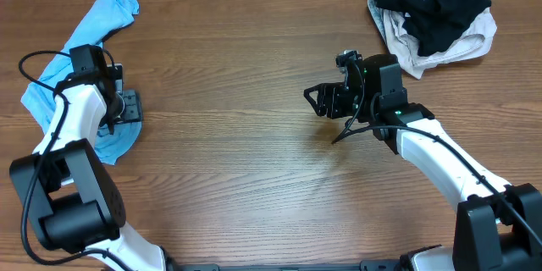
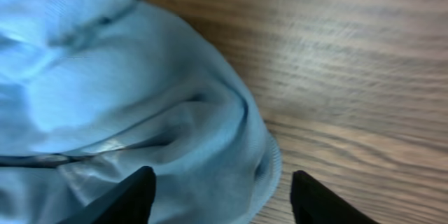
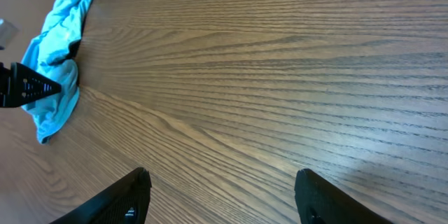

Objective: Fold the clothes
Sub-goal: 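Move the left gripper to the light-blue T-shirt and grasp it, then lift the T-shirt up with the left gripper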

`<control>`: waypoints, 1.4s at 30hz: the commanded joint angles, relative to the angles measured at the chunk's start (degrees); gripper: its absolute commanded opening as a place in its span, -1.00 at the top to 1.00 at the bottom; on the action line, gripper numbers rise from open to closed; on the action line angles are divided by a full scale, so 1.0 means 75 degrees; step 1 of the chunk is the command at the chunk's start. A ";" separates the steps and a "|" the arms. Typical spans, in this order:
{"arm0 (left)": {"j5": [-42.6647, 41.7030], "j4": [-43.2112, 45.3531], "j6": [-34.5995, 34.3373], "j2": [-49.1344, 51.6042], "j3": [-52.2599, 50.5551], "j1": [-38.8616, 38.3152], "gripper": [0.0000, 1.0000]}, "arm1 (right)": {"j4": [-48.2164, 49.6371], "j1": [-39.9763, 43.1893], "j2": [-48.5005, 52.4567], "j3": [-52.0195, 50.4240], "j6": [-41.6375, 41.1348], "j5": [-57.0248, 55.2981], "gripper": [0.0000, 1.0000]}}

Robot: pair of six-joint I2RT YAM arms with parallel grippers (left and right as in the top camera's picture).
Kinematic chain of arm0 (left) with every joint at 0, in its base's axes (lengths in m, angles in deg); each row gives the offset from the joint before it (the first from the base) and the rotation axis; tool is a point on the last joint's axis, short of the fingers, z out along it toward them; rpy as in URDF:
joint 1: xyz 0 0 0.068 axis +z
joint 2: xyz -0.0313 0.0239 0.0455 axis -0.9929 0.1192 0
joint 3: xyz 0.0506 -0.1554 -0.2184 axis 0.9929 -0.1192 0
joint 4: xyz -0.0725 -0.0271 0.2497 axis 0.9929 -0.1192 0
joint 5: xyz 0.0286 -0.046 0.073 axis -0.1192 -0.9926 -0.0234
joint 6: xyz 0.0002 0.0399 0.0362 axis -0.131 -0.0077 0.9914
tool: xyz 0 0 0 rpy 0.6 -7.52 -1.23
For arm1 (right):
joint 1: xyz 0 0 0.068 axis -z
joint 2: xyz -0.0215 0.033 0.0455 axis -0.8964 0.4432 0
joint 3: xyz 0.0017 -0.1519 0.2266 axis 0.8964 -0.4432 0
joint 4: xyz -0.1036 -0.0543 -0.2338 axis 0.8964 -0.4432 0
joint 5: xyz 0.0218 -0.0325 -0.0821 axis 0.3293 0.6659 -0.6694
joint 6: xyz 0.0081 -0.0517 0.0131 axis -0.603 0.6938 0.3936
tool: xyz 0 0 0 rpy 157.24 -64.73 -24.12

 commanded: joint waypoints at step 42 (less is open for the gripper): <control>-0.3110 -0.4246 -0.1303 0.0289 1.1162 -0.2556 0.92 | 0.0309 -0.0003 -0.0752 0.0242 -0.0175 0.0391 -0.34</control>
